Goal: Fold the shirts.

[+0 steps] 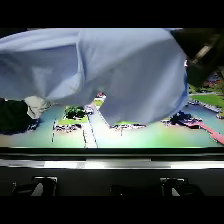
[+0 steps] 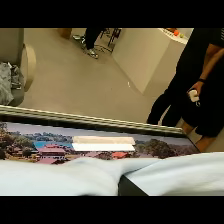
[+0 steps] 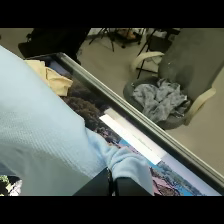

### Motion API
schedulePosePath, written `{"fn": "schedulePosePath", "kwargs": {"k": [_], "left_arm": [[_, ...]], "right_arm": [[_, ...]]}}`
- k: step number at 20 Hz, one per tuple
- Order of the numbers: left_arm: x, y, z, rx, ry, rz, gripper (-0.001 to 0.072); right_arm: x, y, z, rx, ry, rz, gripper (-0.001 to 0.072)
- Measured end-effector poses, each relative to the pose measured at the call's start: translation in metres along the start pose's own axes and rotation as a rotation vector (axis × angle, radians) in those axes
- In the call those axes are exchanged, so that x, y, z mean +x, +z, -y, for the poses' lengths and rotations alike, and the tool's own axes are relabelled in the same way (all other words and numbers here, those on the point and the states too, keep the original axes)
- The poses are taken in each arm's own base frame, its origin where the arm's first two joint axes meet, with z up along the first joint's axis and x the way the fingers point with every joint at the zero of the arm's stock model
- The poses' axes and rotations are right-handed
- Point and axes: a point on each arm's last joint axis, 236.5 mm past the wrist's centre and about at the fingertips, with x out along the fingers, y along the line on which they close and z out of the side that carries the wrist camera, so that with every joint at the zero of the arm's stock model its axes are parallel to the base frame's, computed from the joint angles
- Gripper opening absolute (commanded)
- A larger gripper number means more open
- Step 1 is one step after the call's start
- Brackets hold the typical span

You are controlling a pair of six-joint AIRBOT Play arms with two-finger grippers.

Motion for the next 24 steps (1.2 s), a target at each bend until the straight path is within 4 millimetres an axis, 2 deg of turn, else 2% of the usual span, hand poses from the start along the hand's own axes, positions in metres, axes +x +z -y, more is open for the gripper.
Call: {"fn": "schedulePosePath", "kwargs": {"k": [2,4,6,8,10,13,15,17,19,20,21,22,23,24], "left_arm": [[-0.007,-0.013,0.007,0.007,-0.009,-0.061,0.0037],[-0.007,-0.041,0.004,-0.004,-0.008,-0.167,0.0039],[0.000,-0.082,-0.009,-0.047,0.002,-0.296,0.0039],[0.014,-0.134,-0.031,-0.118,0.023,-0.436,0.0039],[0.030,-0.195,-0.056,-0.204,0.050,-0.593,0.0039],[0.071,-0.272,-0.093,-0.290,0.086,-0.747,0.0040],[0.105,-0.310,-0.119,-0.324,0.111,-0.811,0.0042],[0.138,-0.347,-0.138,-0.384,0.122,-0.880,0.0042],[0.163,-0.378,-0.147,-0.465,0.107,-0.945,0.0050],[0.174,-0.387,-0.148,-0.496,0.090,-0.963,0.0237],[0.186,-0.389,-0.148,-0.527,0.071,-0.962,0.0579],[0.196,-0.385,-0.147,-0.546,0.048,-0.956,0.0704],[0.204,-0.374,-0.146,-0.559,0.019,-0.945,0.0702],[0.208,-0.358,-0.148,-0.552,-0.005,-0.936,0.0700]], "right_arm": [[-0.021,-0.007,-0.008,0.005,-0.006,-0.050,0.0045],[-0.028,-0.035,-0.019,0.018,0.032,-0.169,0.0045],[-0.022,-0.082,-0.032,0.059,0.104,-0.341,0.0045],[-0.004,-0.134,-0.045,0.125,0.193,-0.501,0.0045],[0.028,-0.188,-0.051,0.200,0.252,-0.623,0.0045],[0.098,-0.271,-0.039,0.295,0.236,-0.722,0.0048],[0.148,-0.313,-0.034,0.374,0.211,-0.709,0.0049],[0.191,-0.349,-0.036,0.487,0.194,-0.683,0.0047],[0.220,-0.378,-0.048,0.611,0.201,-0.670,0.0050],[0.231,-0.386,-0.054,0.662,0.208,-0.659,0.0161],[0.239,-0.389,-0.056,0.692,0.208,-0.643,0.0413],[0.246,-0.389,-0.053,0.714,0.204,-0.621,0.0523],[0.248,-0.384,-0.046,0.718,0.202,-0.600,0.0581],[0.246,-0.375,-0.034,0.716,0.203,-0.574,0.0684]]}}
